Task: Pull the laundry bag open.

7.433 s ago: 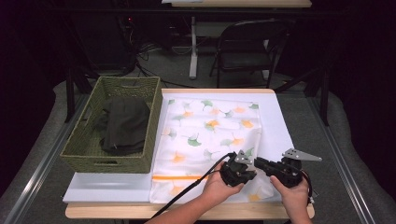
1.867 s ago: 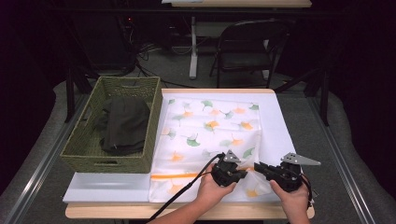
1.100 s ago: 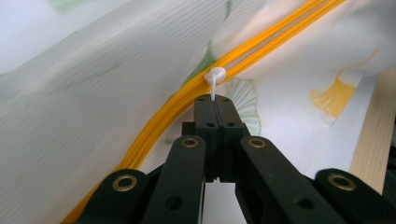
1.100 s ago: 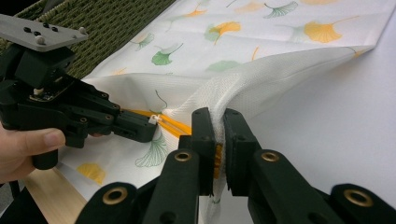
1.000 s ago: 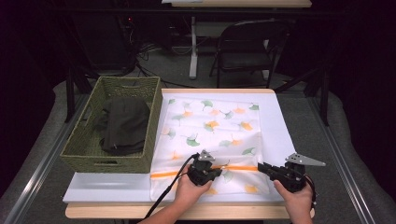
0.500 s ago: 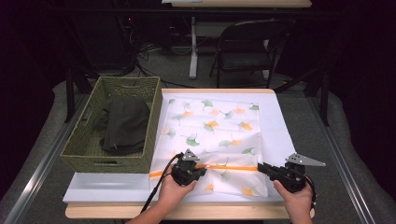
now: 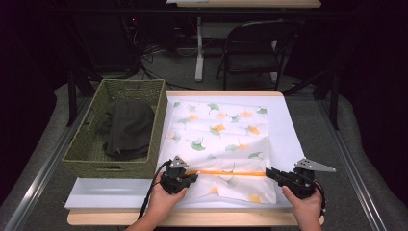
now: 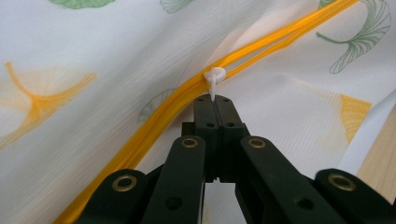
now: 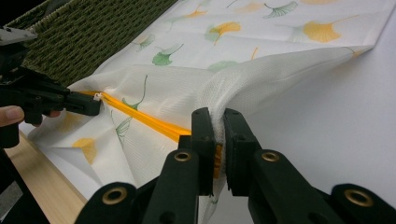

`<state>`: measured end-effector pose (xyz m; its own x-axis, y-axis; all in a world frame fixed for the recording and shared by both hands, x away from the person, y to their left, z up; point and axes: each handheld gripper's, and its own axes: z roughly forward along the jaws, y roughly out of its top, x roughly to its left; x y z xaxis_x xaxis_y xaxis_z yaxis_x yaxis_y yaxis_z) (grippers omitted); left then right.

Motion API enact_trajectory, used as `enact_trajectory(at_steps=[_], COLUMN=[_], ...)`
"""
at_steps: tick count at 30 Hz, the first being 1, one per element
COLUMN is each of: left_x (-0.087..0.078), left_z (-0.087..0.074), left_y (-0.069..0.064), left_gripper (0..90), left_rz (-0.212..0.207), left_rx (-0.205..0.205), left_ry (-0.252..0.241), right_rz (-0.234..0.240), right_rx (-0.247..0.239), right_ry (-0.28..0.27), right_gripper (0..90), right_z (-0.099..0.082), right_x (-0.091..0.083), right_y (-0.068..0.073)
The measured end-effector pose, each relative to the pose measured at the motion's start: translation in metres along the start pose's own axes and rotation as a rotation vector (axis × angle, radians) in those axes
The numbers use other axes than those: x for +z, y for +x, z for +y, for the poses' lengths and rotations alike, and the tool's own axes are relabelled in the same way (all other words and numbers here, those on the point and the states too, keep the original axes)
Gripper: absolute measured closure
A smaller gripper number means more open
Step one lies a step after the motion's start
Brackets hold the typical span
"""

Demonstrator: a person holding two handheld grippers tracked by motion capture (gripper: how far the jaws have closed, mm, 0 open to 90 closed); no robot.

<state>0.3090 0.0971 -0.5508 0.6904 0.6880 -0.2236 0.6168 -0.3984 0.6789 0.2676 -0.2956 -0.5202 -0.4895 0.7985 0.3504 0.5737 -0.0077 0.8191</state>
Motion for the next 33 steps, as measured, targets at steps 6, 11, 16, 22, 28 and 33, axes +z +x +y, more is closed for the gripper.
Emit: enact_trajectory(at_steps=[6, 11, 16, 22, 28, 33], left_x=[-0.008, -0.015, -0.019, -0.02, -0.022, -0.026], left_z=[-0.006, -0.008, -0.009, -0.011, -0.013, -0.014], left_y=[0.004, 0.005, 0.004, 0.004, 0.002, 0.006], left_gripper=[90.0, 90.0, 90.0, 90.0, 90.0, 90.0], left_rz=[0.005, 0.017, 0.02, 0.011, 0.008, 0.022], left_rx=[-0.008, 0.003, 0.023, 0.013, 0.008, -0.011], left_ry=[-0.006, -0.004, 0.0, -0.003, -0.007, -0.01], right_rz=[0.003, 0.006, 0.011, 0.006, 0.002, 0.001], right_rx=[0.003, 0.018, 0.022, 0.026, 0.024, 0.024], right_ry=[-0.005, -0.018, -0.023, -0.027, -0.025, -0.028], right_gripper=[83.8, 83.7, 83.7, 83.8, 83.9, 83.9], right_z=[-0.001, -0.001, -0.002, -0.001, -0.001, -0.001], right_x=[0.001, 0.0, 0.0, -0.001, -0.001, -0.001], right_y=[0.0, -0.001, -0.002, -0.002, -0.003, -0.003])
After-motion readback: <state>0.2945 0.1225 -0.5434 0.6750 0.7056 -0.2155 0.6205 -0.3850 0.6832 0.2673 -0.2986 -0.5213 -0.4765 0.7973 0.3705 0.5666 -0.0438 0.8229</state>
